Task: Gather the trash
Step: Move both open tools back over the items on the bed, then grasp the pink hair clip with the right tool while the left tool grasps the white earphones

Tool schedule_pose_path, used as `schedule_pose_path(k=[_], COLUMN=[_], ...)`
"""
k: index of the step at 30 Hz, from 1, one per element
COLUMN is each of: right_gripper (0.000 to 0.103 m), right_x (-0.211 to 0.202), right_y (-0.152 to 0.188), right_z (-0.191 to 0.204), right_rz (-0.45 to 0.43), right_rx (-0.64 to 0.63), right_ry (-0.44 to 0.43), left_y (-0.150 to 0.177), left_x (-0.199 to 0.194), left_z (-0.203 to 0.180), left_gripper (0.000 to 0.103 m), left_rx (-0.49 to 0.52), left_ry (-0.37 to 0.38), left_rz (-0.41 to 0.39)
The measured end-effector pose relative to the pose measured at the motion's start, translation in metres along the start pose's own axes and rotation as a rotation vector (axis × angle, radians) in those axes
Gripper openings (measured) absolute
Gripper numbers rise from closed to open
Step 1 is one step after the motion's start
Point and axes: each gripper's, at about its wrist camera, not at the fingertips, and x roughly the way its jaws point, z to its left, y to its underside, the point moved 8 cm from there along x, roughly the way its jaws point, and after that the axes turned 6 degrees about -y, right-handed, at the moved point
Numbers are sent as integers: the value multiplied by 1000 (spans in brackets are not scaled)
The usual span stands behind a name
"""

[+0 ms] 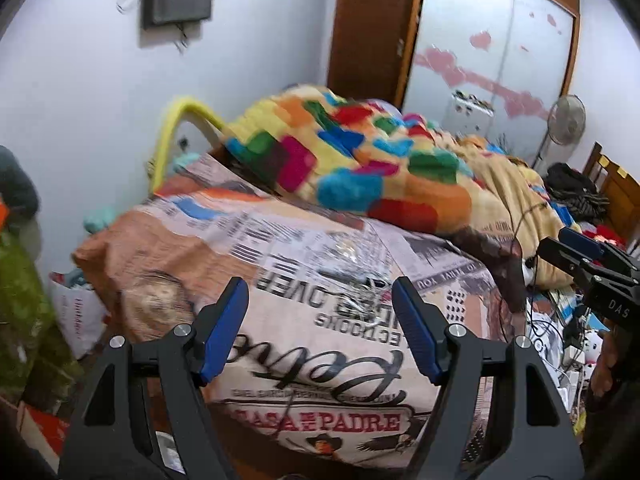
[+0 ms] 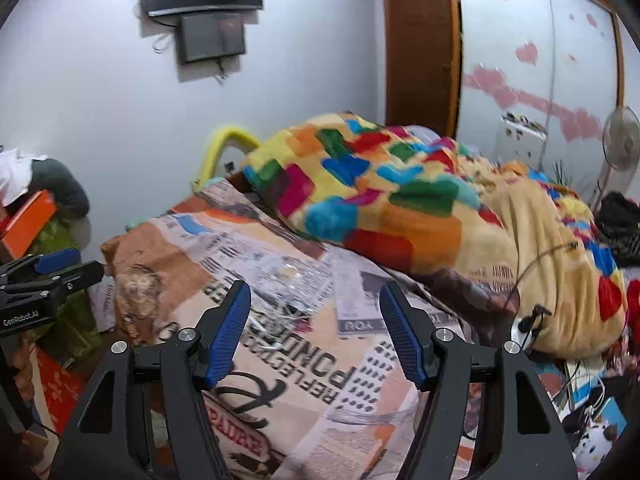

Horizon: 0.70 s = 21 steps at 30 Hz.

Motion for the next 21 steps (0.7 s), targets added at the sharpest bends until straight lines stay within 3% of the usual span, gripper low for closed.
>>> schedule_pose_path(k=[6, 17, 21], right_gripper=[63, 63, 48], right_x=[45, 149, 179], right_y=[21, 63, 72], right_z=[-15, 13, 24], right_rz=[83, 244, 284], right_rx=[49, 92, 97], right_ry=[-20, -154, -192], left_y=[12, 38, 47], left_x=[74, 160, 179], left_z=[-13, -2, 4], left_gripper=[73, 73, 73], left_rx=[2, -3, -21], left_ry=[40, 60, 83], left_rz=[102, 194, 223])
